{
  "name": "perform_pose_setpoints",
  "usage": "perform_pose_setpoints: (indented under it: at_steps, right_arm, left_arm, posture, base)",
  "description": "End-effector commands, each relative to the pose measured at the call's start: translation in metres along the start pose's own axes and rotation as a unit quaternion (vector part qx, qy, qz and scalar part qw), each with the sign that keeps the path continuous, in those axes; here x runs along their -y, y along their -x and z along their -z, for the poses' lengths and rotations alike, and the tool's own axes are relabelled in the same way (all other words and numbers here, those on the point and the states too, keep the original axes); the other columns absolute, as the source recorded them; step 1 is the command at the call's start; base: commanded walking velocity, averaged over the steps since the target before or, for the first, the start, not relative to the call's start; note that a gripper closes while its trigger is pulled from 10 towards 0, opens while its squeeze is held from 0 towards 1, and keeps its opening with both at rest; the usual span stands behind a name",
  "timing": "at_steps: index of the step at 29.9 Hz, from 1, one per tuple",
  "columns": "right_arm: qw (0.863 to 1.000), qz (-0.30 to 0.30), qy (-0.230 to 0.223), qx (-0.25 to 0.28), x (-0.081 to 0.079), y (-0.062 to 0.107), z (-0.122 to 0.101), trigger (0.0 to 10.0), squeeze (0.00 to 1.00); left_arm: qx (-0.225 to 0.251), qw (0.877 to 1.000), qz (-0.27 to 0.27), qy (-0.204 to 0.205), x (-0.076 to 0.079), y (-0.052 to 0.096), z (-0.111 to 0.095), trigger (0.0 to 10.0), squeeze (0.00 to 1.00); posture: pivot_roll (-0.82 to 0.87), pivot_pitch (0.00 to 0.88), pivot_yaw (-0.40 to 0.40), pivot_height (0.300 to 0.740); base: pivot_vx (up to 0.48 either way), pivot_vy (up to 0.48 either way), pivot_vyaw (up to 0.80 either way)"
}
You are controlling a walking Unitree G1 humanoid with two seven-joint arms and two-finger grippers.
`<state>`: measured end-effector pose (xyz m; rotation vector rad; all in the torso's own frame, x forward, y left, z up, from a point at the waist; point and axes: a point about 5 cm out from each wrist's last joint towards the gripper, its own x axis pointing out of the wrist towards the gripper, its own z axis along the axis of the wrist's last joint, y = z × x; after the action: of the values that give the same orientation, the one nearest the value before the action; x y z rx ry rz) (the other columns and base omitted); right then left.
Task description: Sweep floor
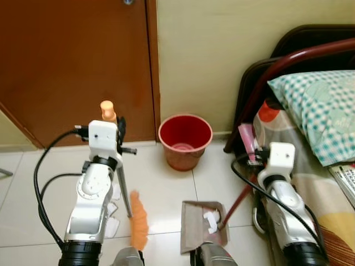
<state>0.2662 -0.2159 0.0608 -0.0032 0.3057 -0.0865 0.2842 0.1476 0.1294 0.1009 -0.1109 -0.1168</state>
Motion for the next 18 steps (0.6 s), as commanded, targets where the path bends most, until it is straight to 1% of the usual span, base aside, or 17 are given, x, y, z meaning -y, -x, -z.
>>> perform_pose_setpoints:
  at_steps: [1,2,3,4,5,6,8,11,14,15,17,18]
  right_arm:
    - [0.997,-0.026,-0.011,-0.077,0.003,0.015,0.015,10.0,0.00]
    - [0.996,-0.029,-0.013,-0.083,0.004,0.017,0.015,10.0,0.00]
    - [0.995,-0.042,-0.002,-0.091,0.005,0.021,0.015,10.0,0.00]
    - [0.995,-0.042,-0.002,-0.091,0.005,0.021,0.015,10.0,0.00]
    - [0.994,-0.051,0.006,-0.101,0.006,0.026,0.013,10.0,0.00]
    - [0.994,-0.051,0.006,-0.101,0.006,0.026,0.013,10.0,0.00]
    - [0.986,-0.091,0.002,-0.136,0.011,0.041,0.010,10.0,0.00]
    - [0.978,-0.126,-0.002,-0.166,0.014,0.052,0.009,10.0,0.00]
    - [0.971,-0.152,-0.007,-0.184,0.015,0.059,0.006,10.0,0.00]
    - [0.971,-0.152,-0.007,-0.184,0.015,0.059,0.006,10.0,0.00]
    - [0.964,-0.182,-0.008,-0.195,0.016,0.062,0.004,10.0,0.00]
    - [0.960,-0.196,0.004,-0.202,0.017,0.062,0.004,10.0,0.00]
  left_arm:
    - [0.007,1.000,0.005,0.010,0.008,0.000,0.001,10.0,0.00]
    - [0.007,1.000,0.005,0.010,0.008,0.000,0.001,10.0,0.00]
    - [0.006,1.000,0.005,0.011,0.008,0.000,0.001,10.0,0.00]
    - [0.006,1.000,0.005,0.011,0.008,0.000,0.001,10.0,0.00]
    - [0.005,1.000,0.004,0.011,0.008,0.000,0.001,10.0,0.00]
    - [0.005,1.000,0.004,0.011,0.008,0.000,0.001,10.0,0.00]
    - [-0.008,1.000,0.000,0.006,0.003,-0.001,0.006,10.0,0.00]
    - [-0.017,1.000,-0.002,0.002,0.001,-0.001,0.009,10.0,0.00]
    - [-0.017,1.000,-0.004,0.001,0.000,-0.002,0.009,10.0,0.00]
    - [-0.017,1.000,-0.004,0.001,0.000,-0.002,0.009,10.0,0.00]
    - [-0.017,1.000,-0.005,0.002,0.000,-0.003,0.009,10.0,0.00]
    - [-0.018,1.000,-0.003,0.004,0.002,-0.004,0.009,10.0,0.00]
  posture:
    - [-0.03,0.016,-0.020,0.740]
    - [-0.03,0.016,-0.020,0.740]
    - [-0.03,0.016,-0.020,0.740]
    - [-0.03,0.016,-0.020,0.740]
    - [-0.03,0.016,-0.020,0.740]
    - [-0.03,0.016,-0.020,0.740]
    - [-0.03,0.016,-0.020,0.740]
    - [-0.03,0.020,-0.020,0.740]
    - [-0.04,0.022,-0.018,0.740]
    - [-0.04,0.022,-0.018,0.740]
    - [-0.04,0.024,-0.015,0.740]
    - [-0.04,0.024,-0.015,0.740]
  base:
    - [0.000,0.000,0.00]
    - [0.000,0.000,0.00]
    - [0.000,0.000,0.00]
    - [0.000,0.000,0.00]
    - [0.000,0.000,0.00]
    - [0.000,0.000,0.00]
    - [0.000,0.000,0.00]
    - [0.000,0.000,0.00]
    - [0.000,0.000,0.00]
    - [0.000,0.000,0.00]
    - [0.000,0.000,0.00]
    - [0.000,0.000,0.00]
